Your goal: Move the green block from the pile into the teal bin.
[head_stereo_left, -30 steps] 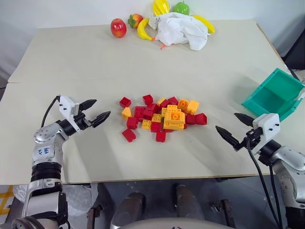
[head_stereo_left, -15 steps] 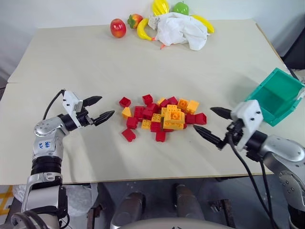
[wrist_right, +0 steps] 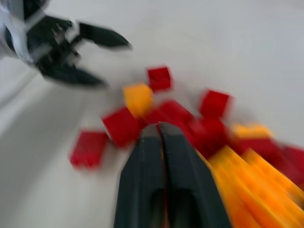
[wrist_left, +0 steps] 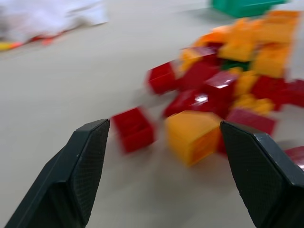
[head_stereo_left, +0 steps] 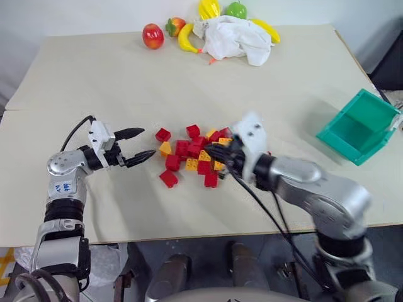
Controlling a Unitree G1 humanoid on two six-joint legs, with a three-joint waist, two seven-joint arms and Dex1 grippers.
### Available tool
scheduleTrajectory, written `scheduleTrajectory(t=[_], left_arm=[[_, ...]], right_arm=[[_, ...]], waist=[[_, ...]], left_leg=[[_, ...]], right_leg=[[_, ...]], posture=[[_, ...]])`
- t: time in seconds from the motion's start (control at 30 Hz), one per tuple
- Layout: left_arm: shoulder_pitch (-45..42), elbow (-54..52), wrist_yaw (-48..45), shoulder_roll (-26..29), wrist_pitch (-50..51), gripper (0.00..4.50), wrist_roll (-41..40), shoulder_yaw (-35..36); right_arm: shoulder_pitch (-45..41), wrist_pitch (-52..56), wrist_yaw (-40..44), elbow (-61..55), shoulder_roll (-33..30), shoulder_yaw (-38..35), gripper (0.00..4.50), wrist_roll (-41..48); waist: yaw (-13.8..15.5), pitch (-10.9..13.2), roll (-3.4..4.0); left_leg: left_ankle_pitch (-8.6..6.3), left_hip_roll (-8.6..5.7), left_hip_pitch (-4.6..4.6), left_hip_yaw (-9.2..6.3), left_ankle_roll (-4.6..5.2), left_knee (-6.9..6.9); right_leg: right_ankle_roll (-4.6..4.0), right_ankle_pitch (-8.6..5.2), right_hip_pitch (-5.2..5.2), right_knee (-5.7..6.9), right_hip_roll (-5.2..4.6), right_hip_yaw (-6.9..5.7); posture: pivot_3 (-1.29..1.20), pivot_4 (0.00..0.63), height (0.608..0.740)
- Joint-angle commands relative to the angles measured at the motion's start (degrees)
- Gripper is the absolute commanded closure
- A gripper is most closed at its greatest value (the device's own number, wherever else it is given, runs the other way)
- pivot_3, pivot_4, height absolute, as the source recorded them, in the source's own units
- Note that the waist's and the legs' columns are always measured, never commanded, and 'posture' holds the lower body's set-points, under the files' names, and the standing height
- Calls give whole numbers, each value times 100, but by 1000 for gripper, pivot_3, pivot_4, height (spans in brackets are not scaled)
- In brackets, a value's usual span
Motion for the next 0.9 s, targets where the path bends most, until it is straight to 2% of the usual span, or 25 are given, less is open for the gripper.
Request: scheduleTrajectory(t=[0.03, 0.1, 0.4, 0.63, 0.9], left_arm=[[-98, -181, -367, 279, 735, 413, -155, -80], [-85, -209, -296, 297, 716, 26, -102, -60], [160, -474, -429, 203, -78, 26, -221, 77], [242, -641, -501, 196, -92, 26, -270, 46], [137, -548, -557, 108, -130, 26, -314, 22]], right_arm=[[-256, -295, -63, 466, 218, 271, 4483, -413], [-442, -521, 34, 841, 384, 506, 4500, -614], [-581, -486, -35, 1793, 869, 661, 4500, -1189], [-271, -378, -10, 1641, 324, 158, 4500, -1501], [-169, -184, 379, 1310, -762, -459, 4500, -1509]], waist=[[-28, 0, 0], [-46, 0, 0], [-162, -1, 0], [-143, -2, -2], [-138, -2, -2]], left_leg=[[0, -1, -1, -1, 0, 0], [0, -5, -2, -1, 1, 0], [0, -10, -5, 1, 2, 1], [0, -12, -6, 1, 2, 7], [-1, -15, -12, 2, 3, 8]], right_leg=[[0, 0, -1, 1, -1, 0], [0, 0, -3, 0, -1, 0], [-1, 0, -12, 12, -6, -4], [-1, 0, -13, 15, -9, -2], [-1, 0, -15, 13, -12, -2]], posture=[[0, 150, 740], [0, 150, 740], [0, 150, 740], [0, 150, 740], [0, 150, 740]])
